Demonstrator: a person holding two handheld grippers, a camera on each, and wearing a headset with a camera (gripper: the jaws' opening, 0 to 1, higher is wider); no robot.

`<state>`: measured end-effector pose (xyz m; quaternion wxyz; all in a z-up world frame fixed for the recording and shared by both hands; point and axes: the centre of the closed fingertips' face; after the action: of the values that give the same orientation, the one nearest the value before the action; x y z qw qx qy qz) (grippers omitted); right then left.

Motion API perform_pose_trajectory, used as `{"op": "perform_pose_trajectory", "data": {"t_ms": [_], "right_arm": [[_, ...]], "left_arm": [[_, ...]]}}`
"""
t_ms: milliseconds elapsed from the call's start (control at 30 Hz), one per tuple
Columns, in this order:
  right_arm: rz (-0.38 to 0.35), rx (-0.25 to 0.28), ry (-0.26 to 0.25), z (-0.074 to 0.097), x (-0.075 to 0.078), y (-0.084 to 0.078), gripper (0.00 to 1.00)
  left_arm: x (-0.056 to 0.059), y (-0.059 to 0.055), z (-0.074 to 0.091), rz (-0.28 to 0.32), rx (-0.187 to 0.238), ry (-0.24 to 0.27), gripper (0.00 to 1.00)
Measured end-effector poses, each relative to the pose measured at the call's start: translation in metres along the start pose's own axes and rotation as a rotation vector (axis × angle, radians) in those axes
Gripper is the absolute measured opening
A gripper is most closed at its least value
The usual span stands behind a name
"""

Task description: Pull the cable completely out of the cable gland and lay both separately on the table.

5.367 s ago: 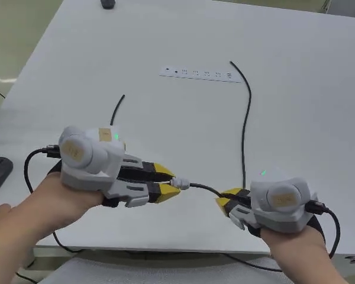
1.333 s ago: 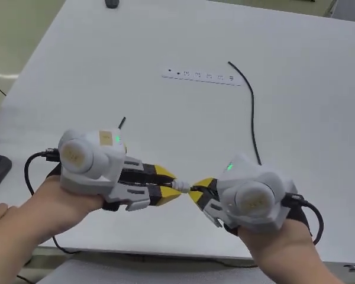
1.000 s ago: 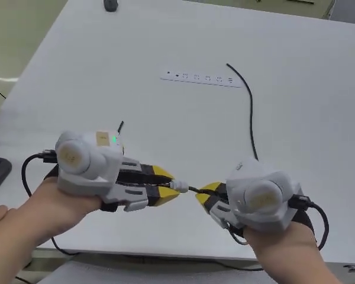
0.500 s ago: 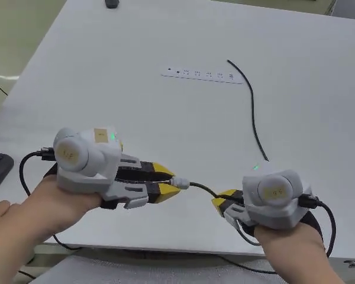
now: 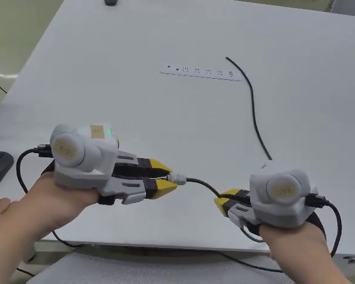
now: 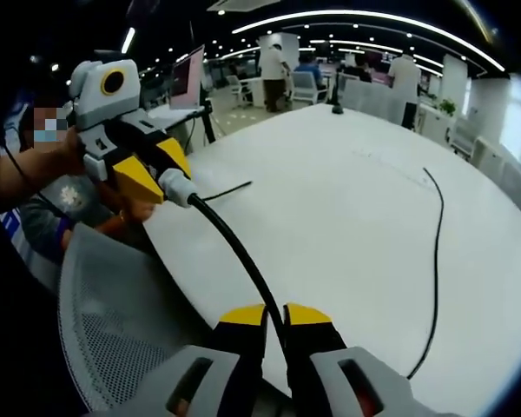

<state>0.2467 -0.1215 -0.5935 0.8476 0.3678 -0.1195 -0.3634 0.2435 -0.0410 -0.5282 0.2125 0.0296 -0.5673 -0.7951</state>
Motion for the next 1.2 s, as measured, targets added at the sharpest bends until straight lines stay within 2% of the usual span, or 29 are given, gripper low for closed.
{"op": "perform_pose_trajectory", "data": {"t_ms": [67,133,200,333,433,467,700,767,900,1033,1200], "right_arm": [[0.023,0.012,0.005,0.004,-0.004,0.006,0.09],[0.043,0.038,0.004,0.007,-0.009,0.020,0.15],[0.123,0.083,0.018,0.008,-0.017,0.041,0.16],[0.254,0.070,0.036,0.005,-0.034,0.059,0.15],[0.376,0.029,0.038,-0.001,-0.043,0.061,0.13],[0.398,0.032,0.035,-0.002,-0.044,0.062,0.12],[0.418,0.061,0.051,-0.005,-0.052,0.071,0.04],[0.420,0.046,0.055,-0.009,-0.052,0.069,0.02],[0.426,0.048,0.042,-0.009,-0.051,0.070,0.01],[0.364,0.050,0.043,-0.010,-0.047,0.067,0.01],[0.331,0.055,0.042,-0.011,-0.045,0.064,0.00]], "left_arm": [[-0.001,0.000,0.001,0.009,0.004,0.001,0.15],[-0.001,-0.001,0.000,0.010,0.002,-0.001,0.15],[-0.002,-0.002,-0.001,0.010,-0.001,-0.001,0.15],[-0.001,-0.002,-0.001,0.009,0.001,-0.004,0.15],[-0.001,-0.001,-0.001,0.006,0.002,-0.006,0.15],[-0.001,-0.001,-0.001,0.006,0.002,-0.006,0.15],[-0.002,-0.001,0.002,0.002,0.007,0.003,0.15],[-0.002,-0.002,0.003,0.003,0.007,0.004,0.15],[-0.004,-0.002,0.004,0.008,0.012,0.011,0.15],[-0.004,-0.001,0.002,0.002,0.014,0.009,0.15],[-0.003,0.000,0.000,-0.005,0.012,0.005,0.15]]}}
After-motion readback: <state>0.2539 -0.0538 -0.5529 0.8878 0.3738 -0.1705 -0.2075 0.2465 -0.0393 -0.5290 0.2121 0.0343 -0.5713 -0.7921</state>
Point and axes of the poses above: the centre of the closed fingertips' face, and the gripper's own axes: z roughly backward along the fingers, x roughly to its right, y roughly out of its top, and after that the axes turned 2 degrees about x, right-handed
